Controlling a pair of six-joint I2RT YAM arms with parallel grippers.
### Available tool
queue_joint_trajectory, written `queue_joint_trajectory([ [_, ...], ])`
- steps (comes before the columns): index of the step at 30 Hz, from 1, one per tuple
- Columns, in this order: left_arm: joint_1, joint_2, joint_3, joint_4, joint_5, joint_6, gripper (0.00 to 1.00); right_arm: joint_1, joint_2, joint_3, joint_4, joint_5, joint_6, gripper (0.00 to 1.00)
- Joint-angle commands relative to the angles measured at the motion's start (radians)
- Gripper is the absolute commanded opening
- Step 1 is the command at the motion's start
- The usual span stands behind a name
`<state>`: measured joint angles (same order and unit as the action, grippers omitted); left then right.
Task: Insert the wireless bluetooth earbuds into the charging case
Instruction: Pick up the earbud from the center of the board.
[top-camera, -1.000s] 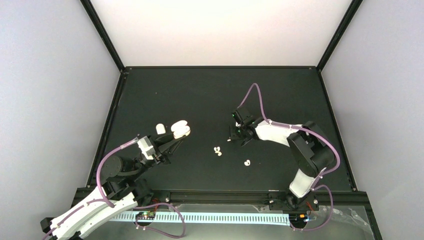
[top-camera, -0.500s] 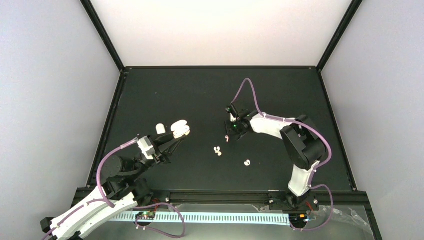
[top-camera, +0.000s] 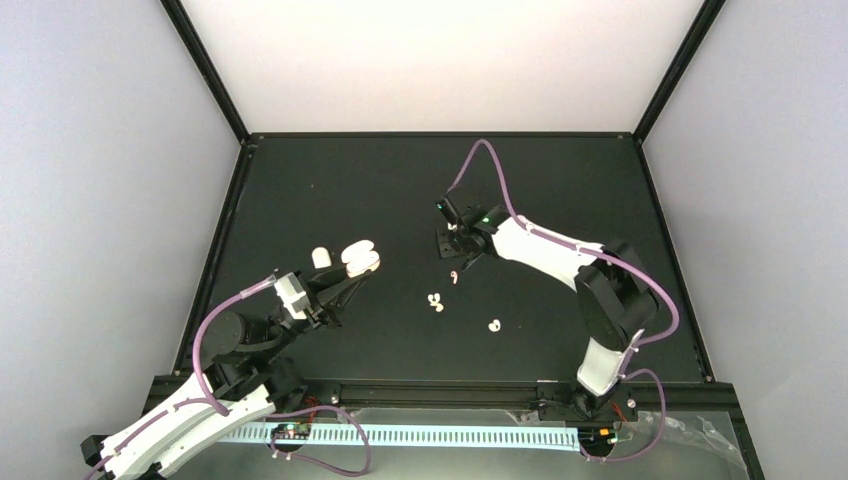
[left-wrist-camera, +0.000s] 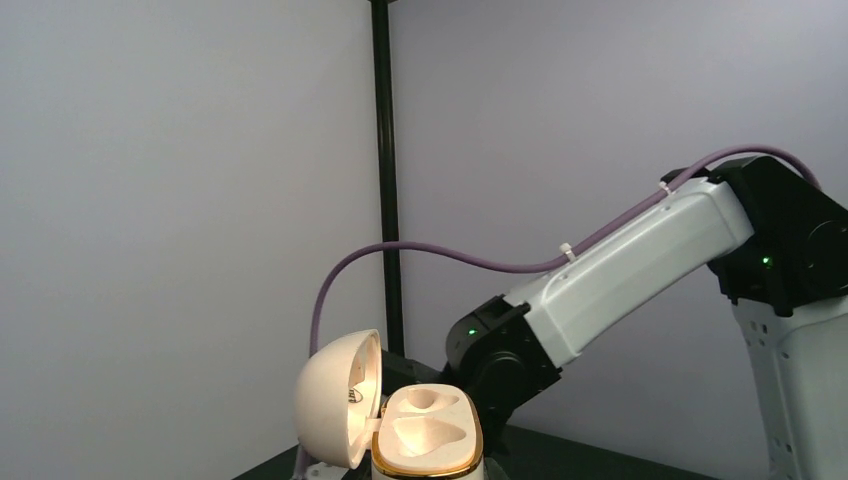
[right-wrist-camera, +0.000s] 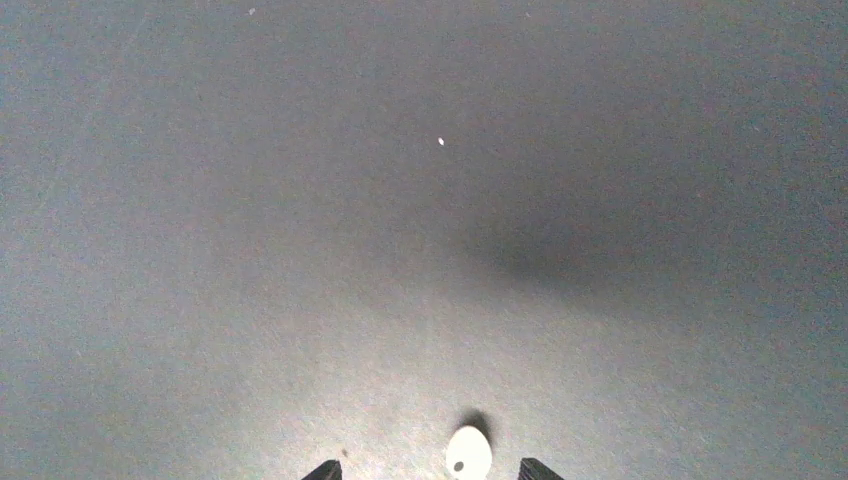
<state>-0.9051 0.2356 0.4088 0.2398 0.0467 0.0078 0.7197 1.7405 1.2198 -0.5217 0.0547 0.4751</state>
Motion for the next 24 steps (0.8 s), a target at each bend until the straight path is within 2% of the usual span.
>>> queue_joint_trajectory([
  [1, -0.007, -0.022, 0.027, 0.004, -0.003, 0.006, 0.02, 0.034, 0.1, 0.097, -0.112, 0.092, 0.076, 0.45],
  [10, -0.006, -0.041, 0.029, 0.003, -0.002, -0.001, 0.02, 0.055, 0.185, 0.147, -0.166, 0.171, 0.131, 0.42],
  [24, -0.006, -0.046, 0.042, -0.013, 0.007, -0.015, 0.02, 0.055, 0.273, 0.177, -0.183, 0.142, 0.15, 0.3],
])
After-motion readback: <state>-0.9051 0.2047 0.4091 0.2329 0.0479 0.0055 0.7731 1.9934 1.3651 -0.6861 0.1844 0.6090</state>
